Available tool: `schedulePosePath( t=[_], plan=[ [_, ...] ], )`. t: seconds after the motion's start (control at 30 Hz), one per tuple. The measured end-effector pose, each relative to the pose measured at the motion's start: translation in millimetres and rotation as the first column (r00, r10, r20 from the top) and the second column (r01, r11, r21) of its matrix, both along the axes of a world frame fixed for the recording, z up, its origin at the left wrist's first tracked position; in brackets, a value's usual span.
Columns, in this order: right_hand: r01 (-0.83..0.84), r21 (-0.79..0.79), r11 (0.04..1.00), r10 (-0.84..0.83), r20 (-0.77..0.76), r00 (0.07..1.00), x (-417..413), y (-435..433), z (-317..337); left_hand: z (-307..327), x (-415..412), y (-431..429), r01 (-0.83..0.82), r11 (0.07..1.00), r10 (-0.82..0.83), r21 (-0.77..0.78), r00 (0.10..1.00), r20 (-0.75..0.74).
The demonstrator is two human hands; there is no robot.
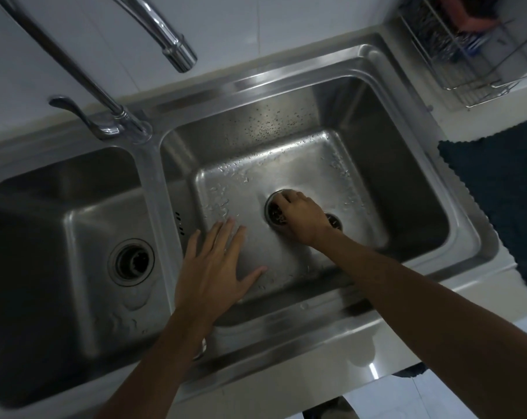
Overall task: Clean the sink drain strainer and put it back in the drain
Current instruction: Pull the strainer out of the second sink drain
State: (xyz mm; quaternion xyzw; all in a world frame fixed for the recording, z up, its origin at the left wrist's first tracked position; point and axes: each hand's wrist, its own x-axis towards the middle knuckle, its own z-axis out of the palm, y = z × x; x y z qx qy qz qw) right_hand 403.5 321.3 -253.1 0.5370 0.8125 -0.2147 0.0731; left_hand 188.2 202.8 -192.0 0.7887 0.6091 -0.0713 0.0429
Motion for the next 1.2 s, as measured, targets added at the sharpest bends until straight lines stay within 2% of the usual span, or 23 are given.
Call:
schedulePosePath(
  t=[0.13, 0.37, 0.63, 0.73, 0.87, 1.03, 1.2],
  plan=[
    [0.014, -0.033, 0.999, -0.016, -0.048, 0.999, -7, -16, 4, 1, 0, 0, -0.001, 1.0, 0.001, -0.008, 1.0, 0.001],
    [-0.1, -0.093, 0.991, 0.104, 0.042, 0.994, -15, -31, -1, 4, 1, 1, -0.005, 0.999, 0.005, -0.035, 1.0, -0.011],
    [-0.112, -0.105, 0.988, 0.121, 0.089, 0.989, -20, -33, -3, 10, 1, 2, -0.019, 0.997, 0.019, -0.081, 1.0, 0.0],
    [-0.112, -0.105, 0.988, 0.121, 0.079, 0.99, -16, -32, 4, 10, 0, 1, -0.034, 0.997, 0.04, -0.07, 0.996, 0.078],
    [-0.017, 0.005, 1.0, 0.017, -0.011, 1.0, 17, -12, 43, 12, 4, 13, -0.111, 0.992, 0.121, -0.052, 0.954, 0.275],
    [0.141, 0.181, 0.973, -0.144, 0.006, 0.989, 101, 26, 127, 34, 84, 80, 0.036, 0.999, -0.038, 0.013, 0.921, 0.388],
    [0.258, 0.327, 0.909, -0.277, 0.014, 0.961, 189, 41, 194, 65, 192, 142, 0.137, 0.977, -0.195, 0.162, 0.879, 0.436]
  ],
)
